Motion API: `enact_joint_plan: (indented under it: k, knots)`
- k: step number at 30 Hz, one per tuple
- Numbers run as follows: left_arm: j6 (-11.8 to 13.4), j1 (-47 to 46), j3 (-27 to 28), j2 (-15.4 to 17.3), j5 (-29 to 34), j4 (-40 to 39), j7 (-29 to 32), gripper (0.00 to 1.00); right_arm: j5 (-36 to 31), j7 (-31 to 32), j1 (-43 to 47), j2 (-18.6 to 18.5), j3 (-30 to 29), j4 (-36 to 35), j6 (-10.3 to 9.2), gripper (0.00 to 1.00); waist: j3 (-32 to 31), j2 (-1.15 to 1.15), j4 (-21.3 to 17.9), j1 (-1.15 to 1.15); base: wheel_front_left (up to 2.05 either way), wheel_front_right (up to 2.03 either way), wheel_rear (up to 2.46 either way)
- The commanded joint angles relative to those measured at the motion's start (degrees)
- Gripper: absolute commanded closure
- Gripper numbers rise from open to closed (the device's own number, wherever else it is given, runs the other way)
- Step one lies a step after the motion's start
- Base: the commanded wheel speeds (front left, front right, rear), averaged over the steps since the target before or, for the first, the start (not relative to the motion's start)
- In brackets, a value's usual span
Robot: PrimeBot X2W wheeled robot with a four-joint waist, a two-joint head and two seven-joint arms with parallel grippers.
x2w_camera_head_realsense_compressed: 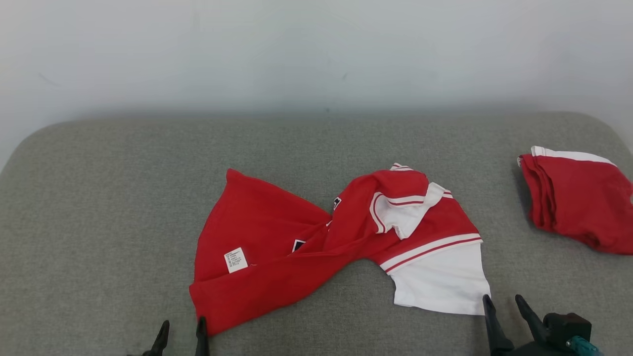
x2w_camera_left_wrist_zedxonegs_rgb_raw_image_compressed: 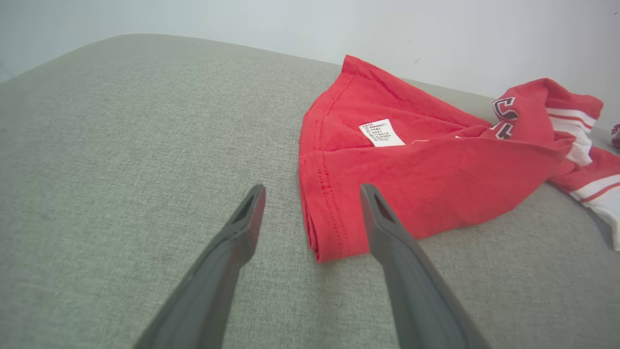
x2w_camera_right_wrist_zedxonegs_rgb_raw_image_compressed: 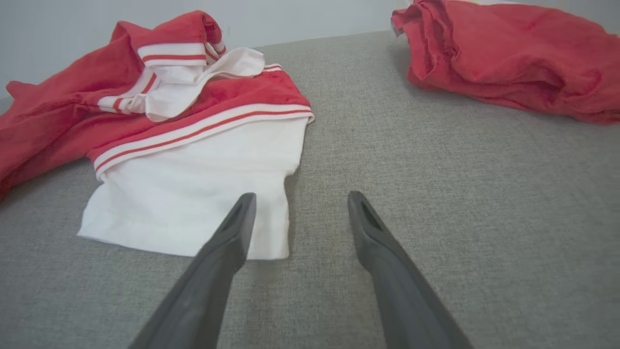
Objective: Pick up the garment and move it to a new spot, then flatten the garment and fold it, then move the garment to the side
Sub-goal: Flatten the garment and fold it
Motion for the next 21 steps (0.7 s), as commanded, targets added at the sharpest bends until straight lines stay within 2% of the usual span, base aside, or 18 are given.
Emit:
enact_joint_plan:
  k: [1,14,21]
  knots:
    - [-0.53,-1.55,0.32,-0.01,0.51,0.69,-0.17,0.00,-0.88,0.01,-0.34,0.70,-0.44,-0.85,-0.13,0.00,1.34,0.00,-0.56,0.01,0.00,0.00,0.00]
    - [-3.86,-9.75,1.28,-0.02,-3.02,8.55,-0.17,0.00,-4.84,0.01,-2.82,3.48,-2.07,-4.69,-0.13,0.00,5.59,0.00,-0.74,0.01,0.00,0.00,0.00]
    - [-4.55,-12.07,0.28,-0.01,-5.21,11.77,-0.17,0.00,-5.11,0.01,-3.78,3.56,-1.72,-4.93,-0.13,0.00,6.39,0.00,-0.71,0.01,0.00,0.00,0.00]
